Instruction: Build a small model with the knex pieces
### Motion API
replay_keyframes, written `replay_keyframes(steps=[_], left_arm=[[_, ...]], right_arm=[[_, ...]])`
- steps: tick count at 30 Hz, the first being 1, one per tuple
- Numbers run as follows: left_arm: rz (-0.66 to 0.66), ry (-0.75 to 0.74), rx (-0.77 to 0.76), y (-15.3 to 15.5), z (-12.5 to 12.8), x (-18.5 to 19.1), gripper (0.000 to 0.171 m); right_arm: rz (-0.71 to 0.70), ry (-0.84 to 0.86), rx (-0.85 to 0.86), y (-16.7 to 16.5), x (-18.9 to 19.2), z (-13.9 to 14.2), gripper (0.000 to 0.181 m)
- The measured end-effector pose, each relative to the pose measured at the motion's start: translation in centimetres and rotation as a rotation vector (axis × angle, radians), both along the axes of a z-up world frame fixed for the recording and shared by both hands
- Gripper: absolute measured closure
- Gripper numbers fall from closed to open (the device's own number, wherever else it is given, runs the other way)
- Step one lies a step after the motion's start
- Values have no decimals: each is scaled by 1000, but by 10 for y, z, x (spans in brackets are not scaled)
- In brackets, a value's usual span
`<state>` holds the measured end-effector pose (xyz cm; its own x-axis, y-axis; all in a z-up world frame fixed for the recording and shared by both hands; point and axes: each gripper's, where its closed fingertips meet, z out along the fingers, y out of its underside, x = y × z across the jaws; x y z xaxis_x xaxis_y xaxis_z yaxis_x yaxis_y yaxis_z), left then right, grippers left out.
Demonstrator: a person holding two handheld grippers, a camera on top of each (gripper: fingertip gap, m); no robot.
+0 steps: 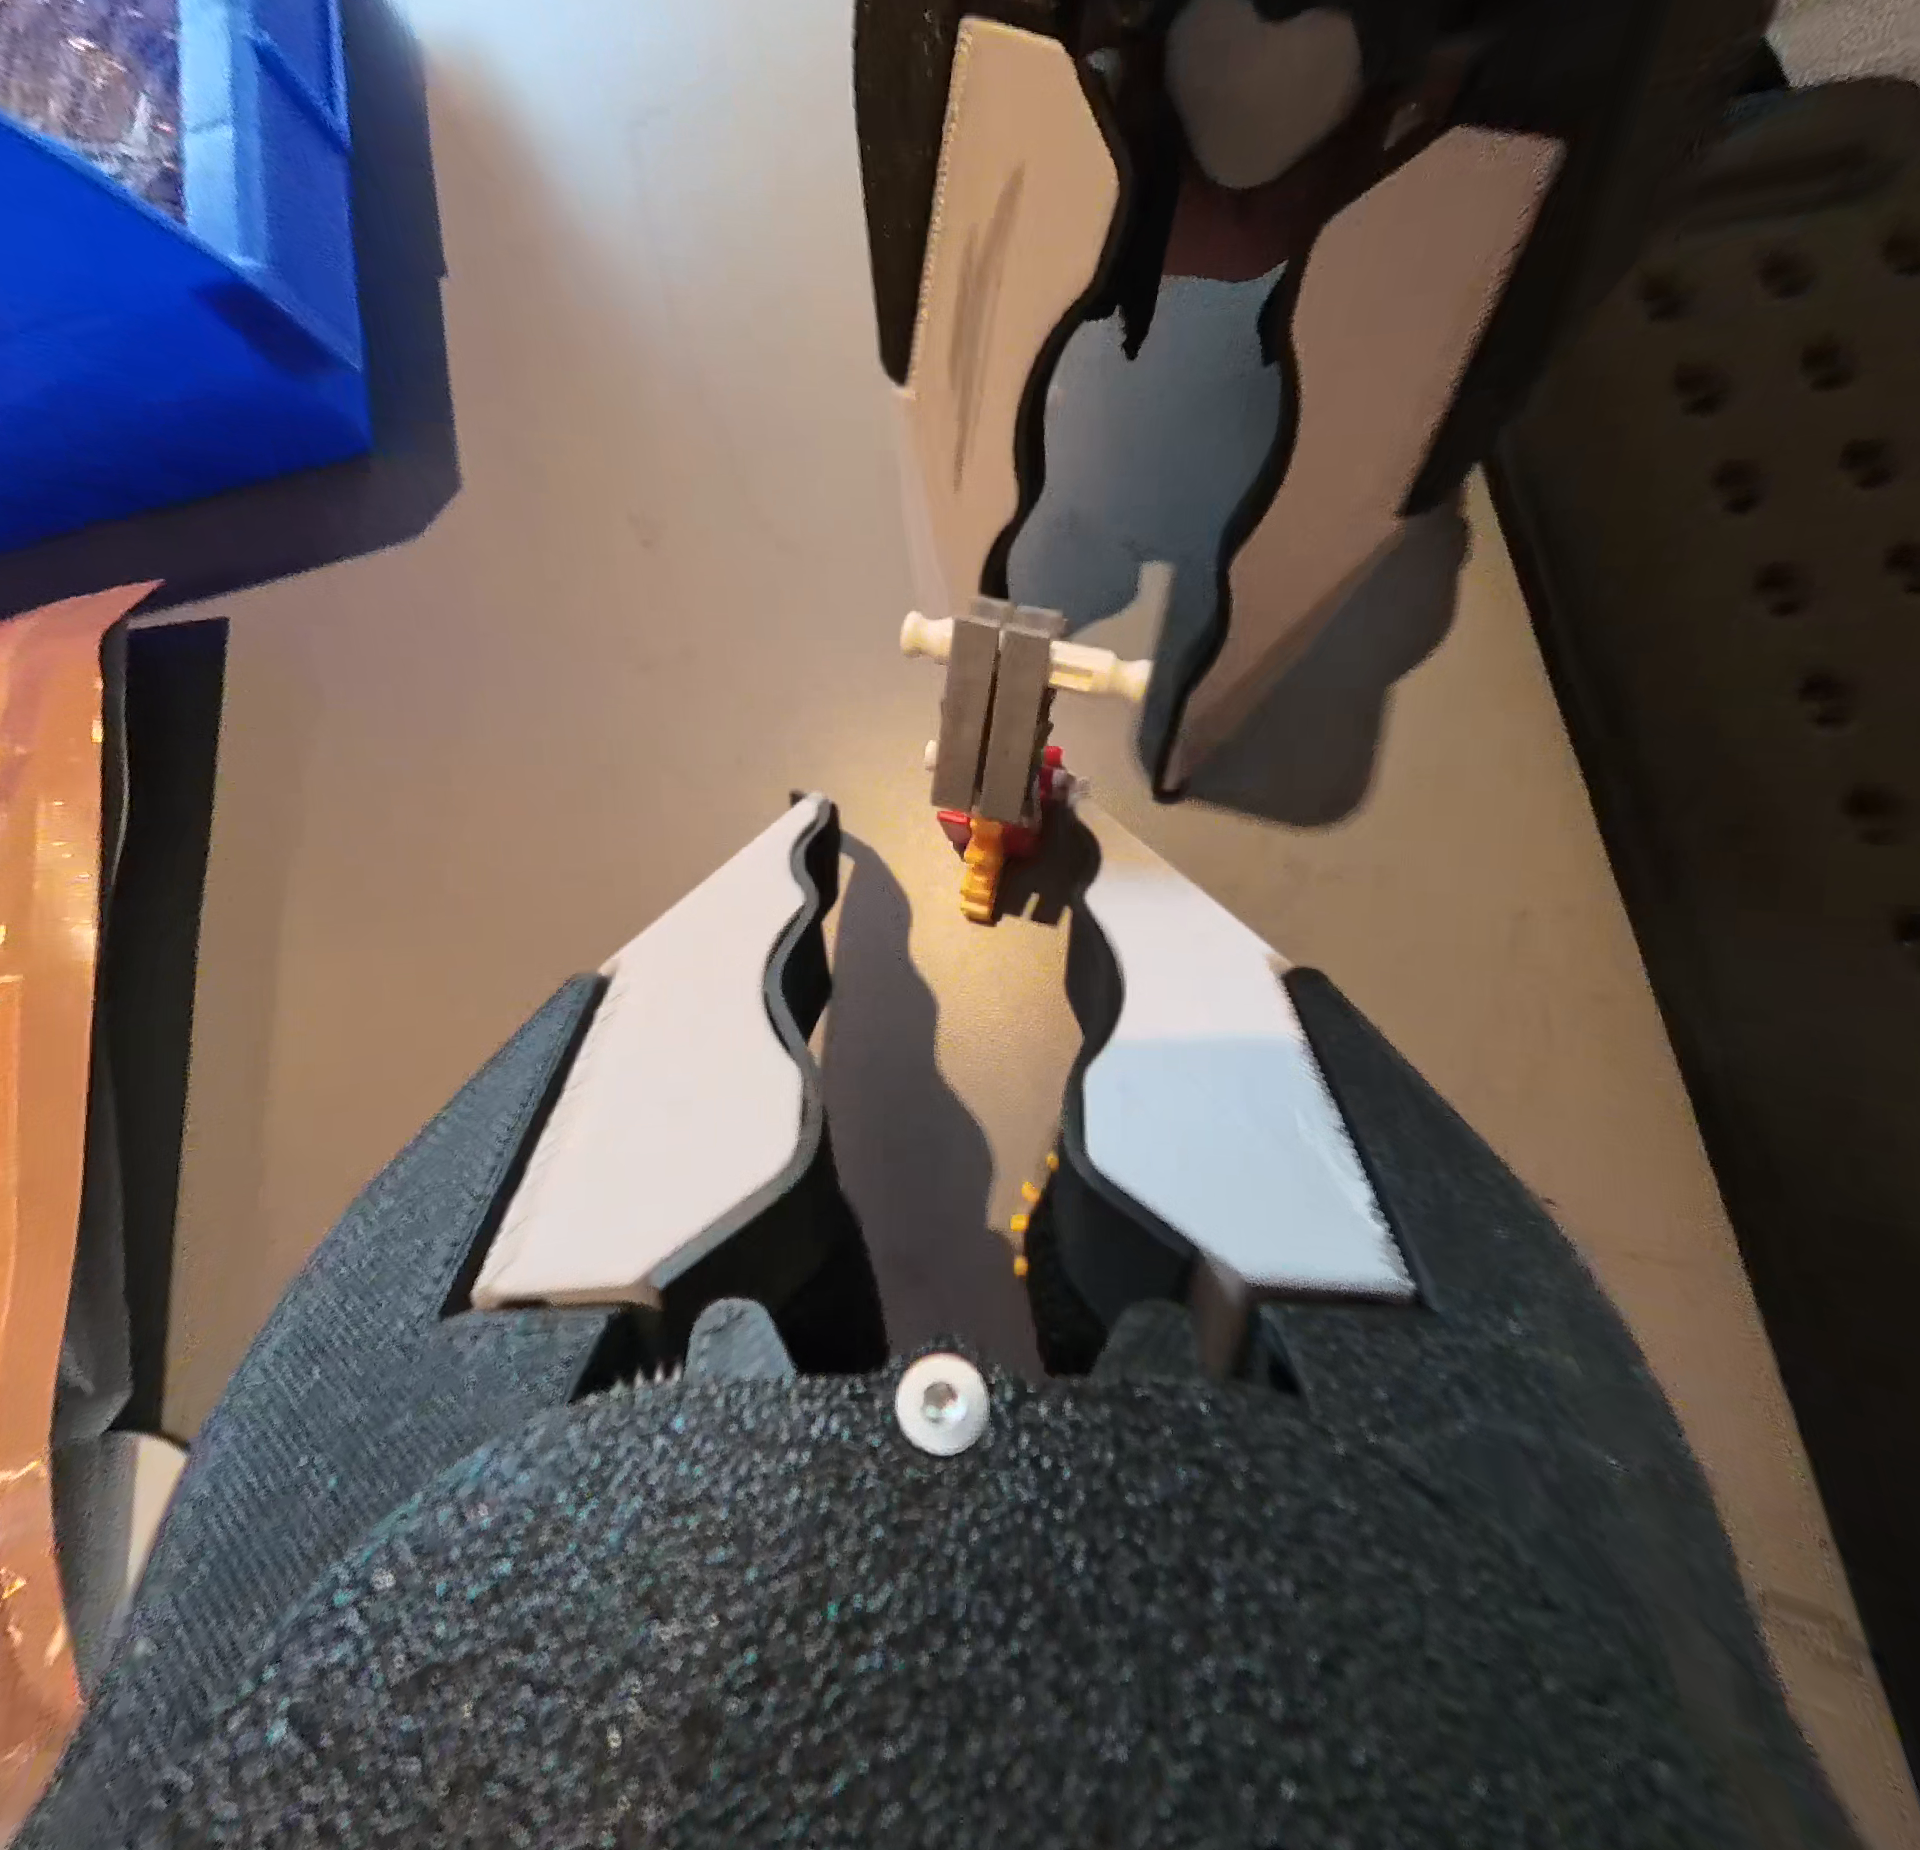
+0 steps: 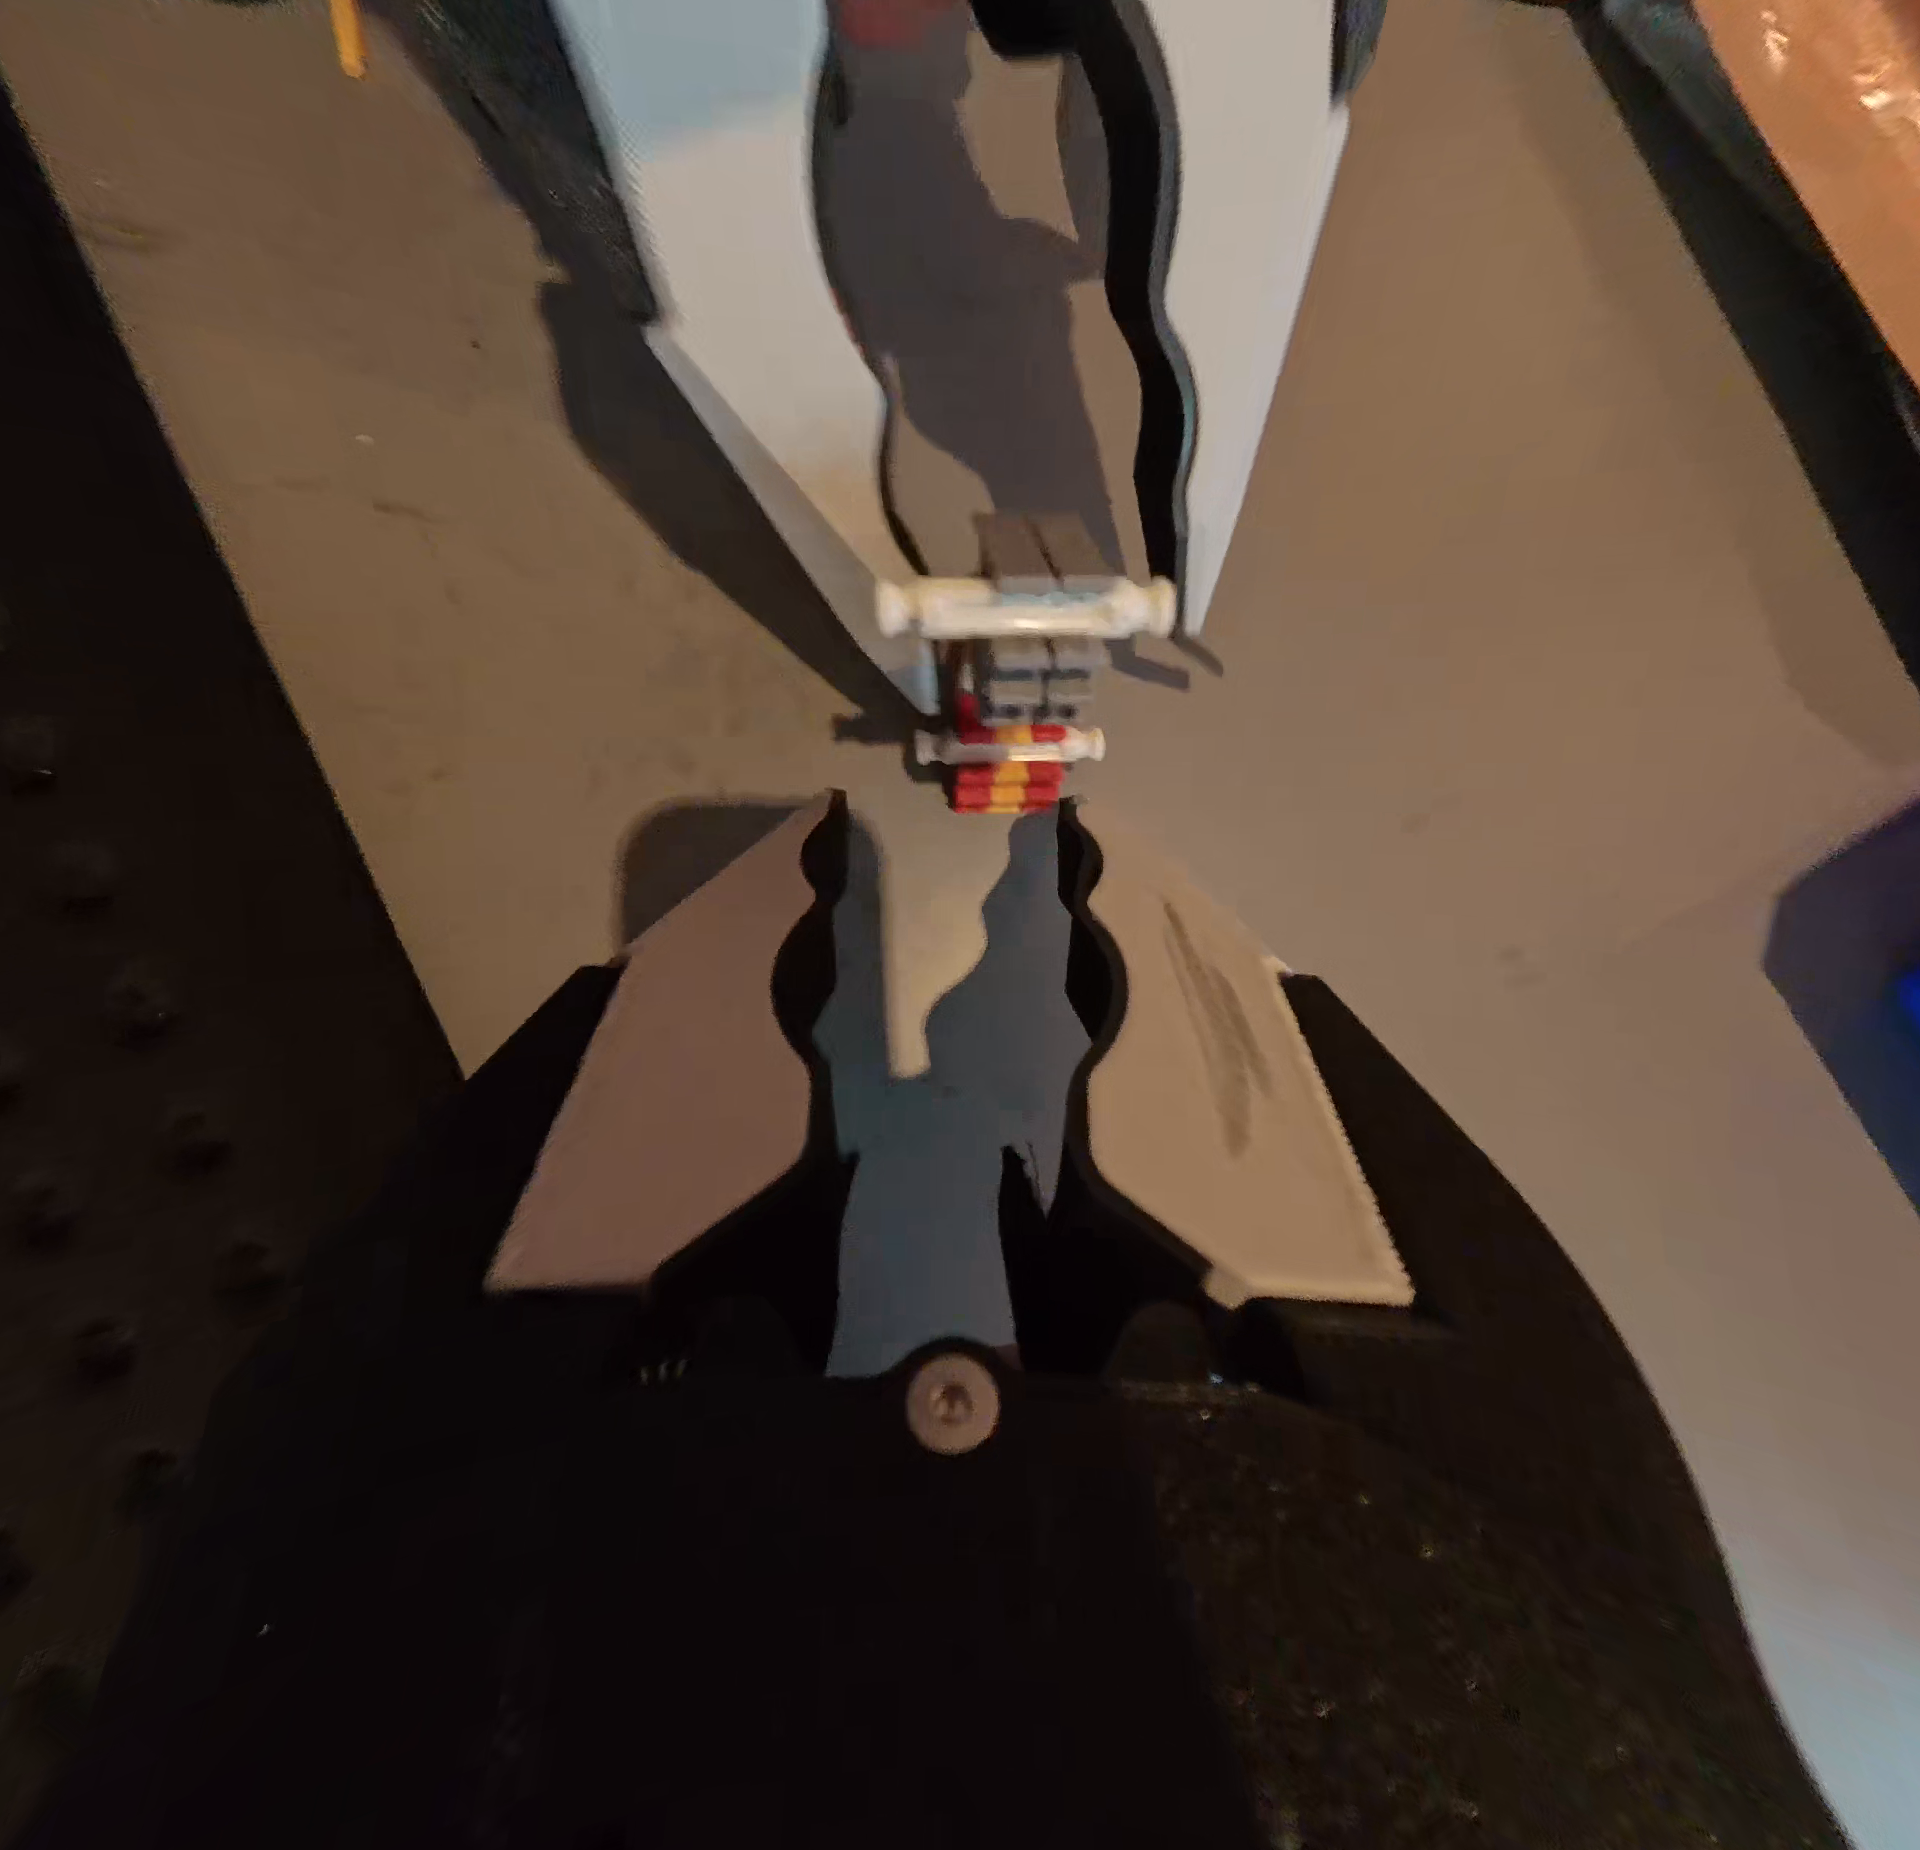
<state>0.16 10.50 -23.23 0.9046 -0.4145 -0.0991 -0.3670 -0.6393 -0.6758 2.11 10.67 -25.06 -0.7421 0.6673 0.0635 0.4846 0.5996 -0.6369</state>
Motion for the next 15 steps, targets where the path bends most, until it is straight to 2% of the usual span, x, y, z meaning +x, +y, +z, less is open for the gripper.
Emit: replay_keyframes(steps=[5, 7, 15], left_arm=[[62, 105, 0, 4, -2, -18, 137], [82, 158, -2, 4, 0, -26, 140], [71, 91, -51, -4, -8, -23, 131]], right_arm=[[-19, 1, 24, -2, -1, 0, 138], [-26, -12, 10, -3, 1, 0, 145], [-83, 6, 15, 4, 3, 4, 145]])
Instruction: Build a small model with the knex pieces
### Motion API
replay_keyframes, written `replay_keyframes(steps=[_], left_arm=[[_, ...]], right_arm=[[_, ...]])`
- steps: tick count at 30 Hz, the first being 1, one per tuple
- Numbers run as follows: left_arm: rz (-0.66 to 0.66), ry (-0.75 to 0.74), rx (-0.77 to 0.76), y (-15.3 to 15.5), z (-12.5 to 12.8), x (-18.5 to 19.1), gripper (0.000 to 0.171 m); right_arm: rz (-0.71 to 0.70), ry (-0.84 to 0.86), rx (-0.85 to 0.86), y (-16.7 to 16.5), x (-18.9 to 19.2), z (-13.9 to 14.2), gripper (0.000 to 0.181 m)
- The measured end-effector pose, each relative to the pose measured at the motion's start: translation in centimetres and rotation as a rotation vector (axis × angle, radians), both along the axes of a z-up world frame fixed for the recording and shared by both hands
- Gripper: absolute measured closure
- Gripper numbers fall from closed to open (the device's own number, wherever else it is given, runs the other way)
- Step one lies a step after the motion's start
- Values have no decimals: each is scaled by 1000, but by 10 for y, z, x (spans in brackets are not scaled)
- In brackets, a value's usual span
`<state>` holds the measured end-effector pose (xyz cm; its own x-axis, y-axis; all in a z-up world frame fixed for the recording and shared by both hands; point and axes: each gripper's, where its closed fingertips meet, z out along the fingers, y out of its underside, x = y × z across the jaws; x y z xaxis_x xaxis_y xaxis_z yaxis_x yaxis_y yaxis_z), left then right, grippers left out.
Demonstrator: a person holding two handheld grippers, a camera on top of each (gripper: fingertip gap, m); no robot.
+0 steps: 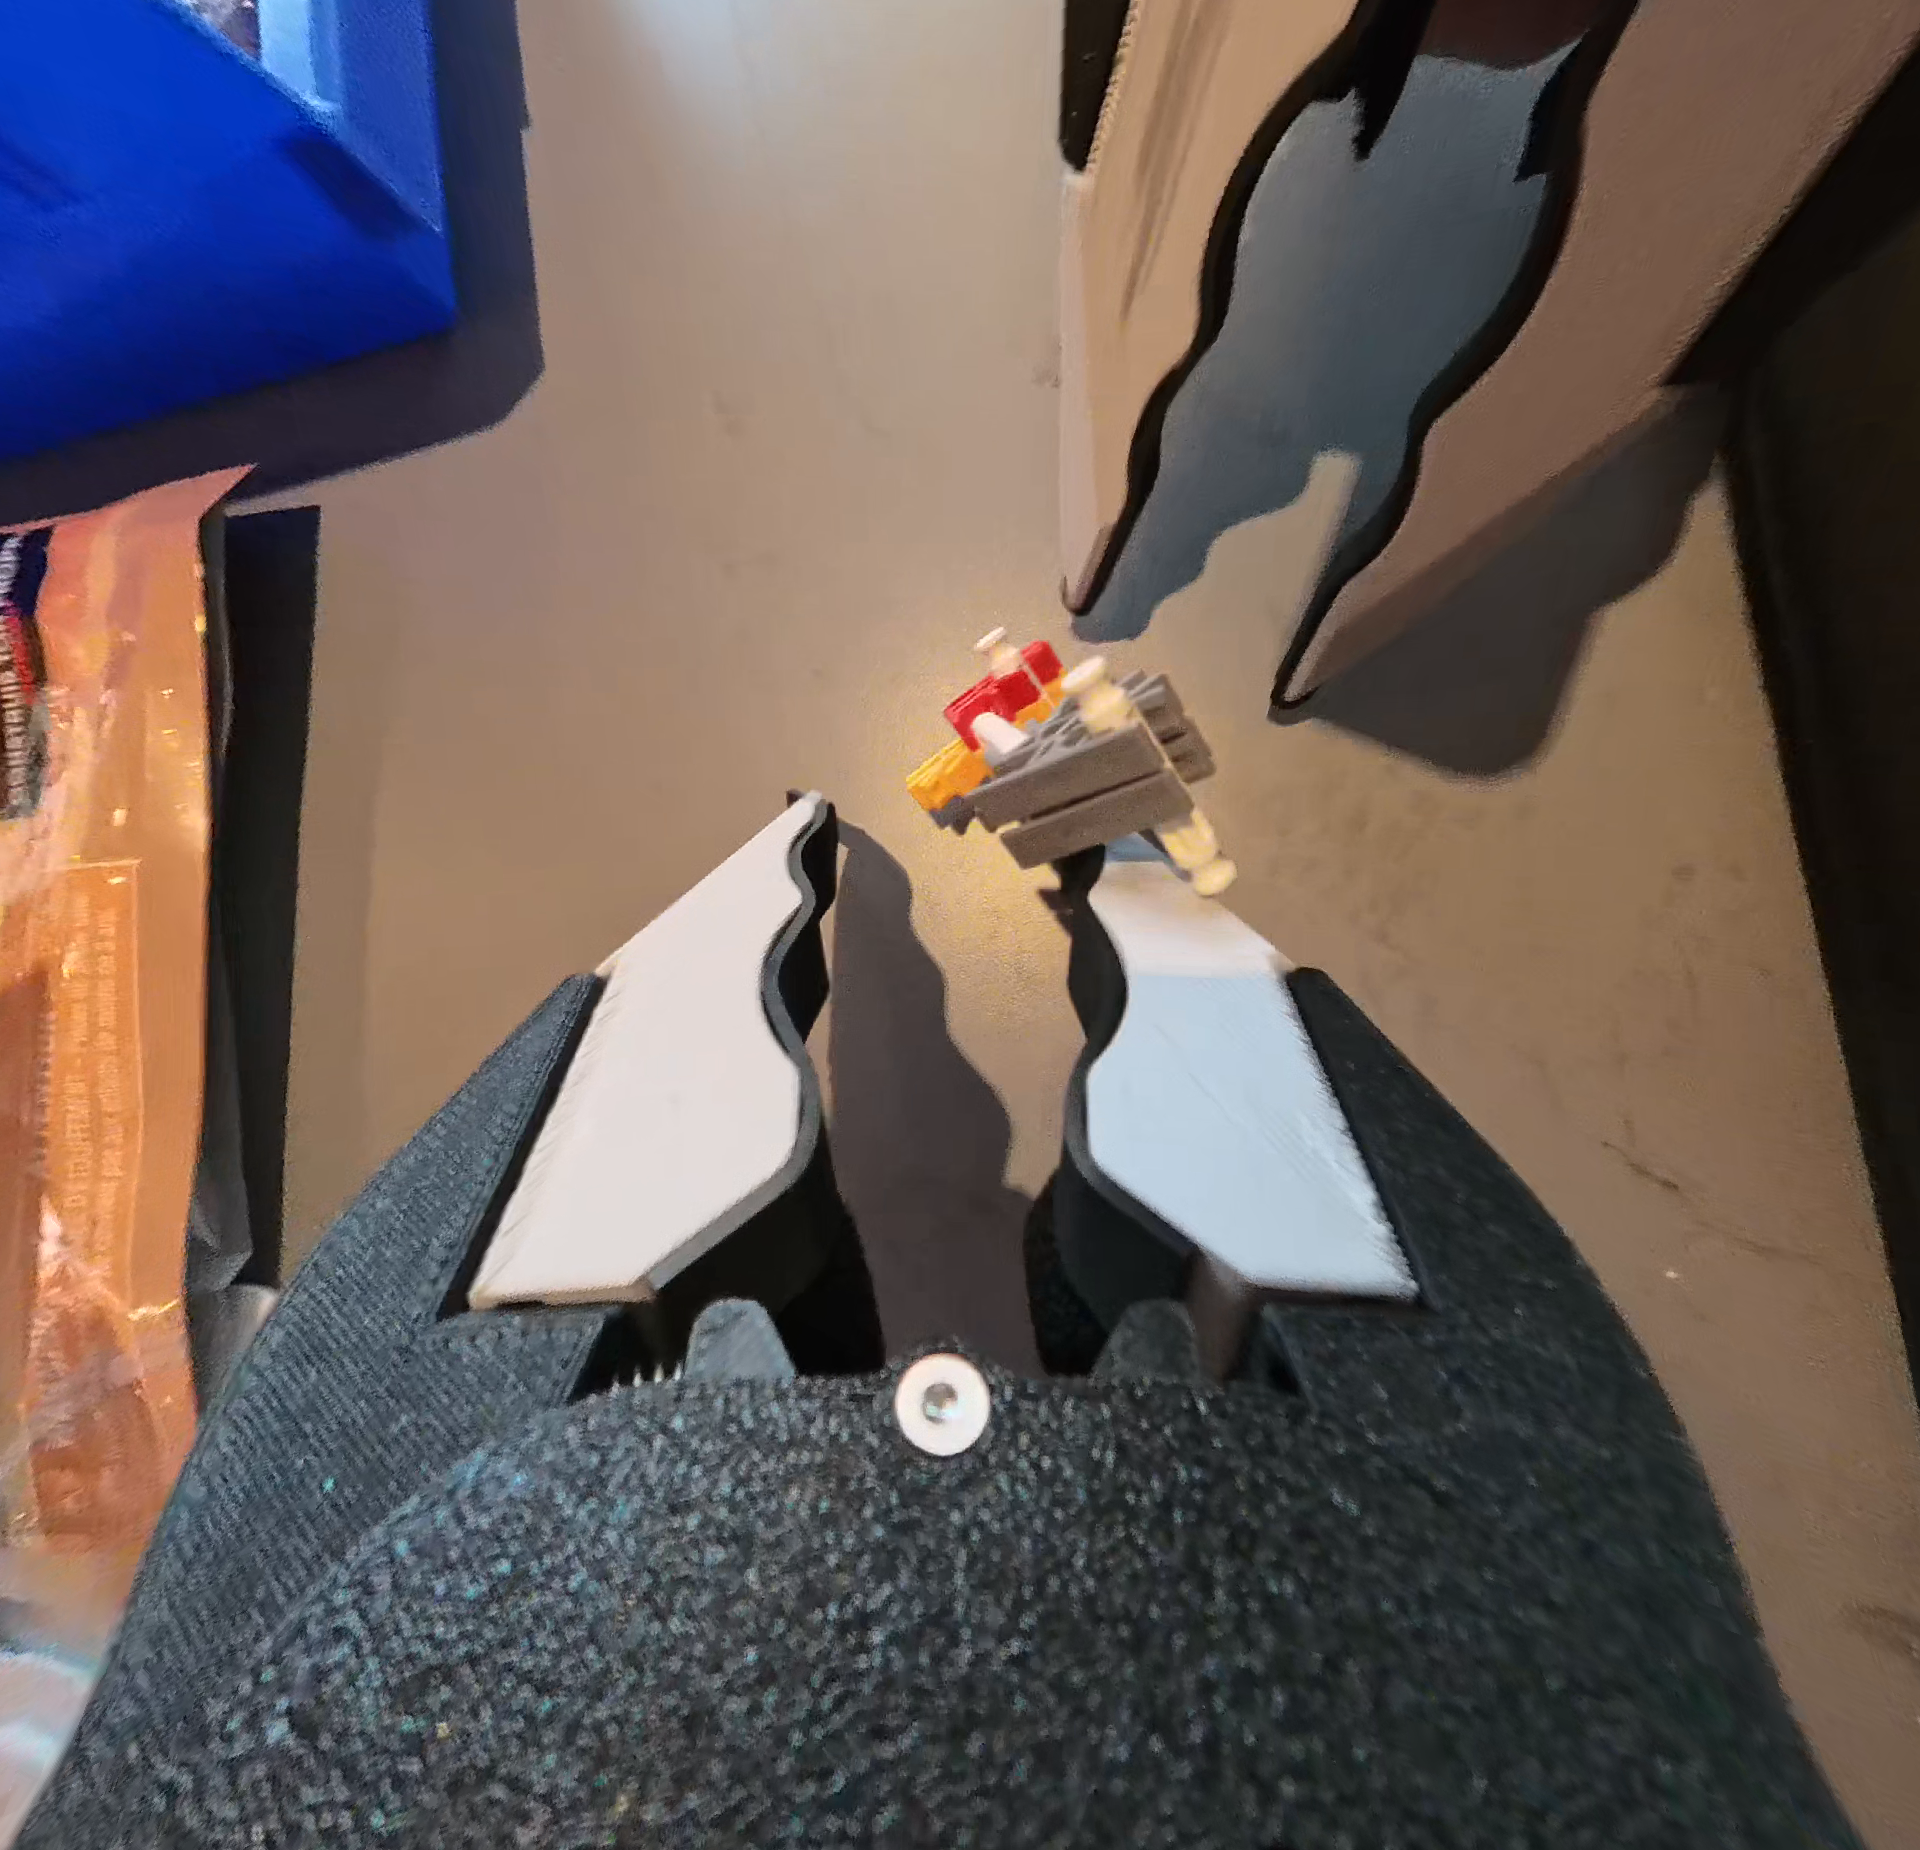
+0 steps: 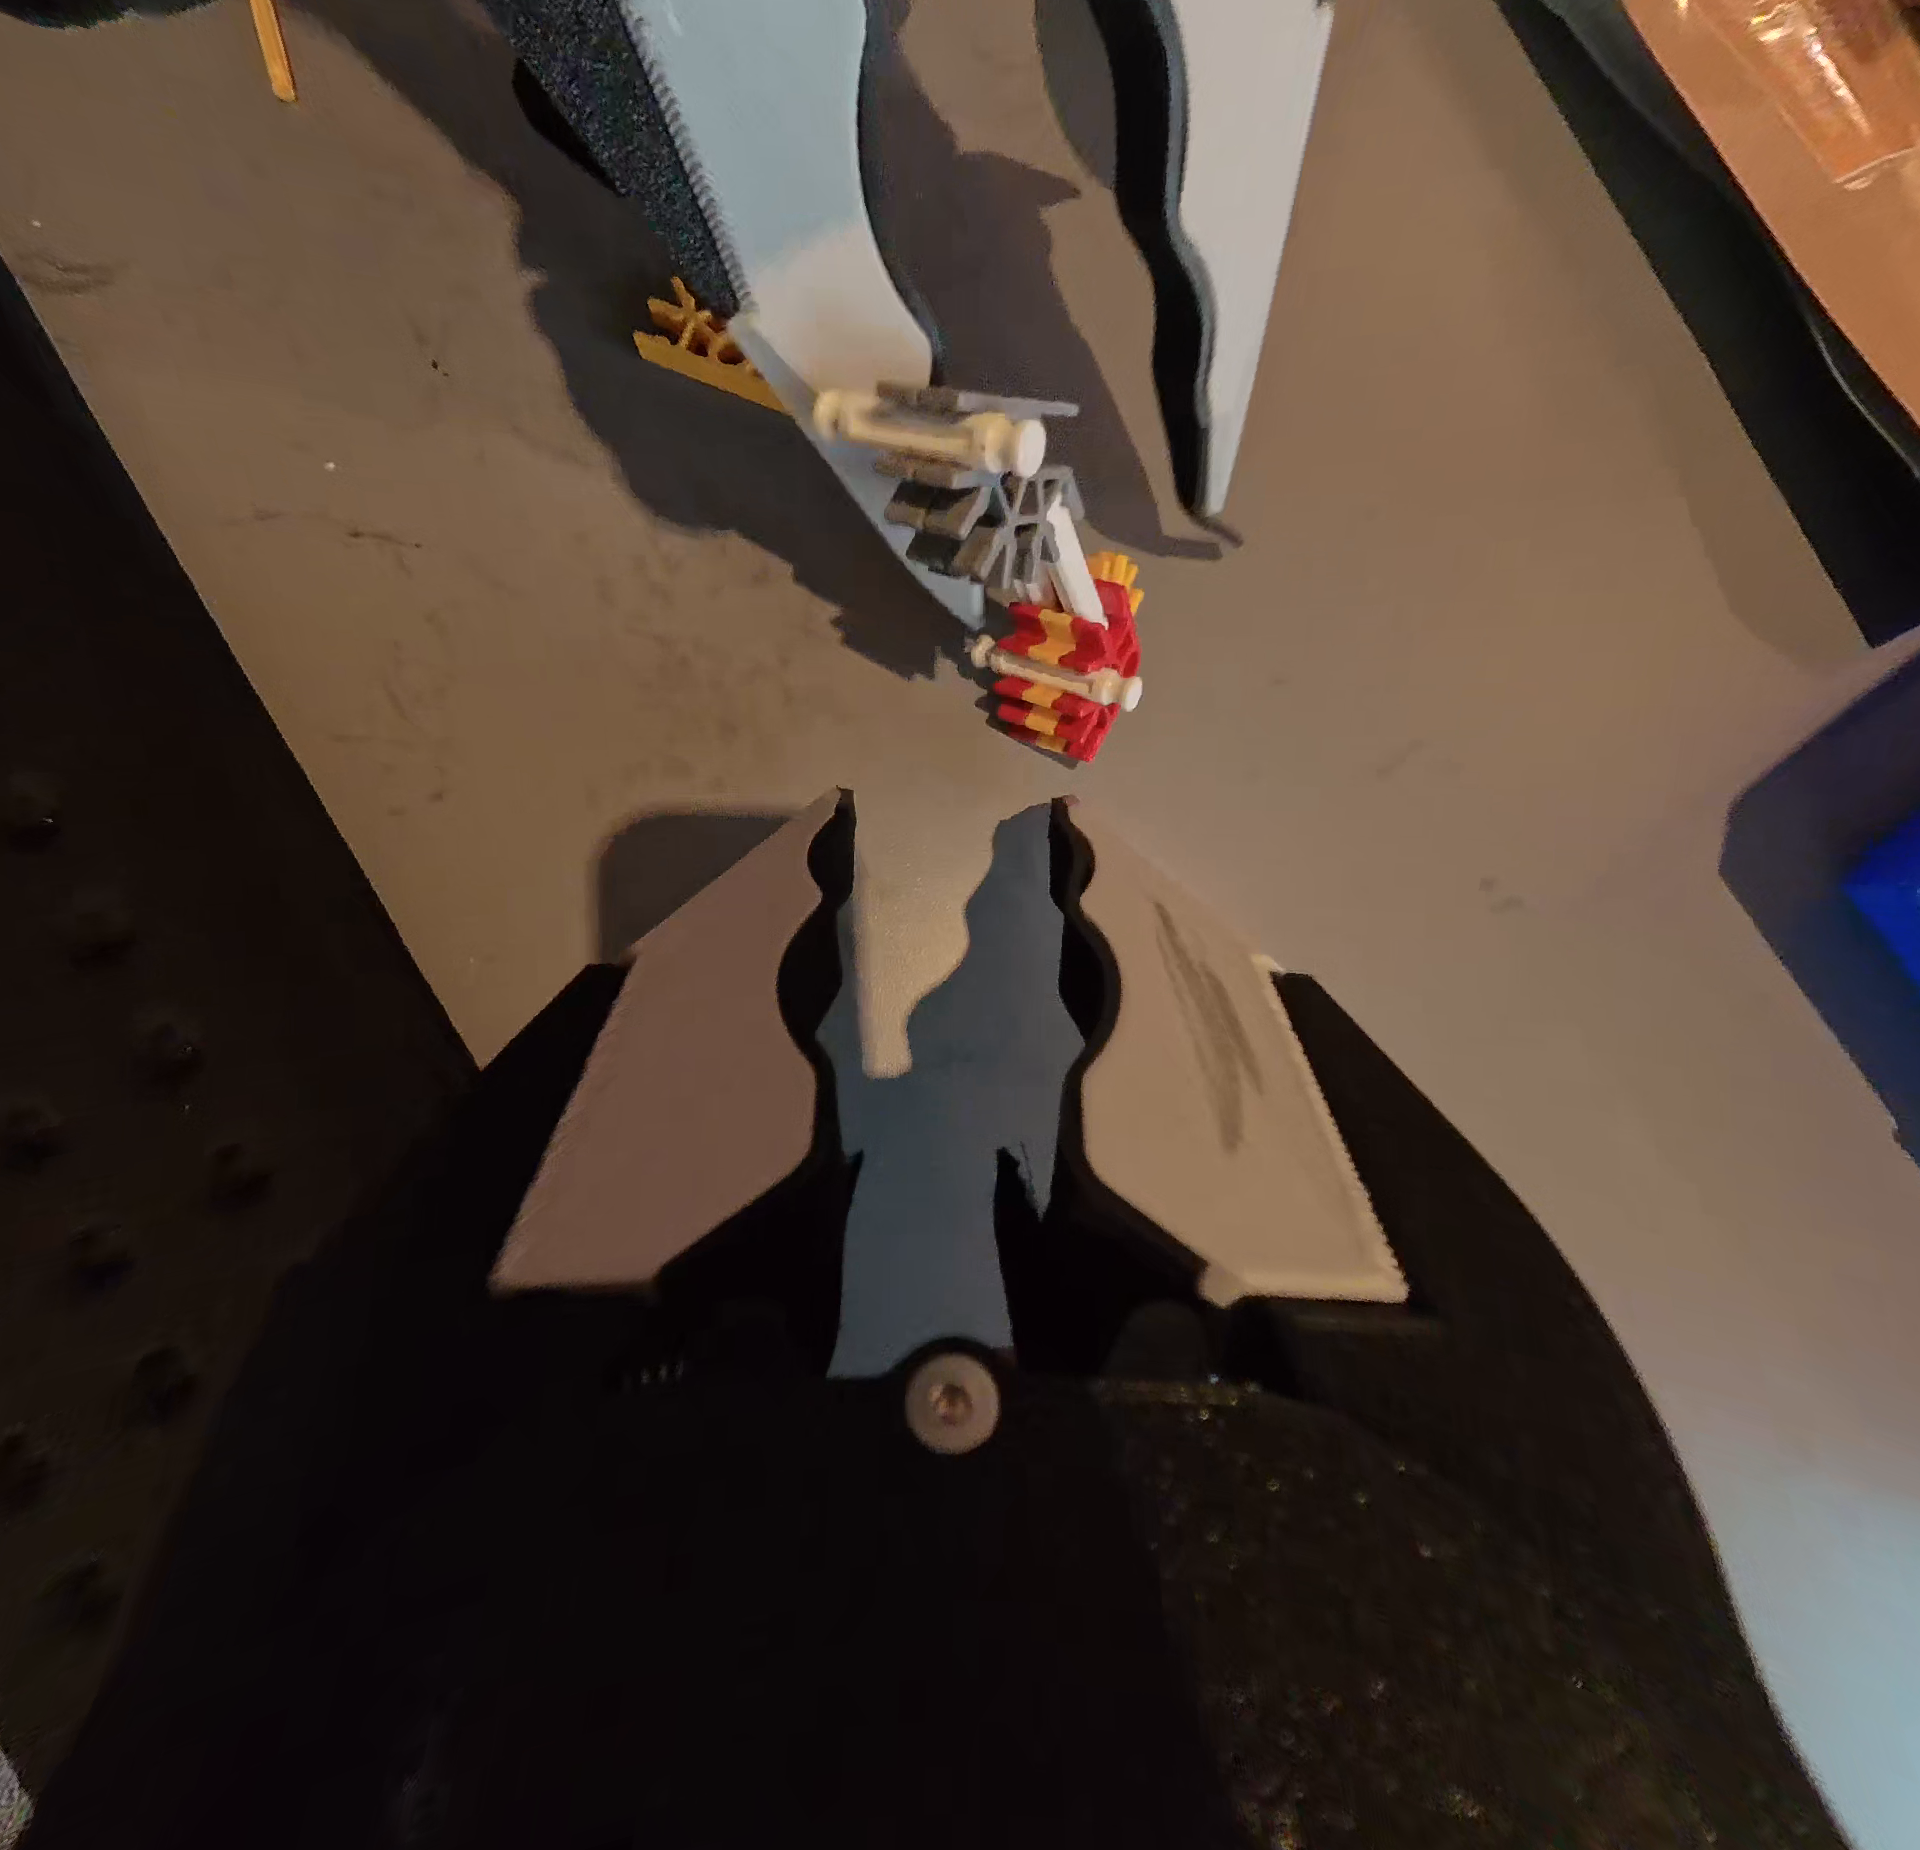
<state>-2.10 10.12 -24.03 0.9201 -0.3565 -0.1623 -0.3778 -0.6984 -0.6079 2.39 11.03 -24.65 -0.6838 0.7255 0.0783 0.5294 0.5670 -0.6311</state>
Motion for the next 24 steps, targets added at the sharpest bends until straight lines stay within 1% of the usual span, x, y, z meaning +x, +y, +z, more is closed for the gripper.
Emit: replay_keyframes(steps=[1, 4, 6, 7, 10, 11, 13, 15, 18, 21, 22, 24], left_arm=[[-8, -27, -3, 0, 0, 3, 131], [-18, -46, -3, 1, 0, 7, 135], [-22, -85, 26, 5, 5, 12, 145], [1, -110, 18, 6, 5, 11, 153], [72, -192, 24, 15, 6, 9, 156], [86, -233, -8, 14, 2, 12, 154], [106, -255, -39, 13, -1, 13, 150], [92, -265, -63, 8, -2, 17, 146], [92, -291, -53, 3, 3, 15, 142], [102, -293, -54, 0, 3, 10, 137], [101, -302, -79, -2, -1, 11, 138], [86, -299, -112, -4, -8, 16, 139]], right_arm=[[-3, 3, -5, 0, 0, 1, 144], [-19, 30, 6, -2, -7, 3, 144], [-43, 38, 26, 0, -12, 2, 143], [-54, 42, 24, 1, -15, 3, 143], [-74, 26, 10, 5, -20, 2, 143], [-85, 29, 11, 8, -23, 1, 143], [-84, 34, -4, 10, -27, 1, 145], [-100, 60, 52, 19, -32, 1, 149], [-100, 51, 68, 23, -28, 3, 149], [-106, 22, 24, 20, -21, 5, 150], [-113, 13, 36, 21, -20, 2, 155], [-128, 12, 67, 22, -23, -4, 161]])
